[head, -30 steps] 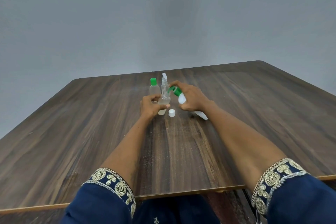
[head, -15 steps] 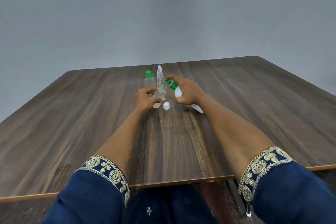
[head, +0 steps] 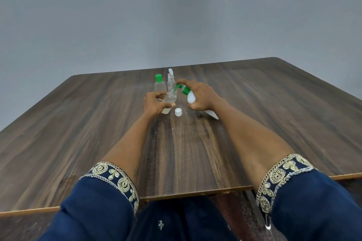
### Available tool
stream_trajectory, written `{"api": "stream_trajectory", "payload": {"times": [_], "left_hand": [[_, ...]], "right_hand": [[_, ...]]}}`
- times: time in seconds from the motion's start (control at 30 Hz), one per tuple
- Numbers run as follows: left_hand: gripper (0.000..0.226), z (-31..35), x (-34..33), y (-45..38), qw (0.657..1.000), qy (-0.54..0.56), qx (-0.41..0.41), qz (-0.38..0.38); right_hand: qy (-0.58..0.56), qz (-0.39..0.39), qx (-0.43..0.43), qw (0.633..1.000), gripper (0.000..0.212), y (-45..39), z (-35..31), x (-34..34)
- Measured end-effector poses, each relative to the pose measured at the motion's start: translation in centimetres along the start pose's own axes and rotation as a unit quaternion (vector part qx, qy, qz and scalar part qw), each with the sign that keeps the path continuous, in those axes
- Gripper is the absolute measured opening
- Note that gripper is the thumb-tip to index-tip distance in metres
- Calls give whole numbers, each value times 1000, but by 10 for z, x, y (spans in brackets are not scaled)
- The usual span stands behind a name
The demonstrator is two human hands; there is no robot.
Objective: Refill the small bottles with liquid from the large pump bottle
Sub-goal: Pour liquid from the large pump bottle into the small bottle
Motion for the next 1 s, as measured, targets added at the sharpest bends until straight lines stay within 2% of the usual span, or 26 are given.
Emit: {"api": "stream_trajectory", "payload": {"times": [0.17, 0.33, 0.47, 0.6, 0.8, 1.0], "left_hand": [[63, 3, 0, 1, 1000, -13, -16, -10], [60, 7, -2, 2, 1000, 18, -22, -9], [59, 10, -3, 2, 999, 19, -24, -12], [60, 10, -6, 5, 999, 13, -29, -17], [57, 7, -4, 3, 999, 14, -27, -9], [58, 5, -6, 5, 1000, 12, -25, -15]], "right_hand": [[-4, 6, -5, 1000, 74, -2, -2, -1], [-14, 17, 11, 1000, 81, 1, 4, 3], [-35, 31, 8, 999, 74, 3, 3, 6], [-38, 25, -2, 999, 70, 4, 2, 4], [-24, -2, 4, 1000, 79, 3, 4, 5], [-22, 6, 1, 1000, 70, 4, 3, 4]]}}
Point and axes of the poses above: each hand's wrist, its own y-axis away from the middle knuckle, its own x-axis out of the back of the hand, z = x × y, the point moved 3 cm from there along -y, towards the middle knuckle, and after that the axes turned 4 degrees about y, right-handed, at the moved point
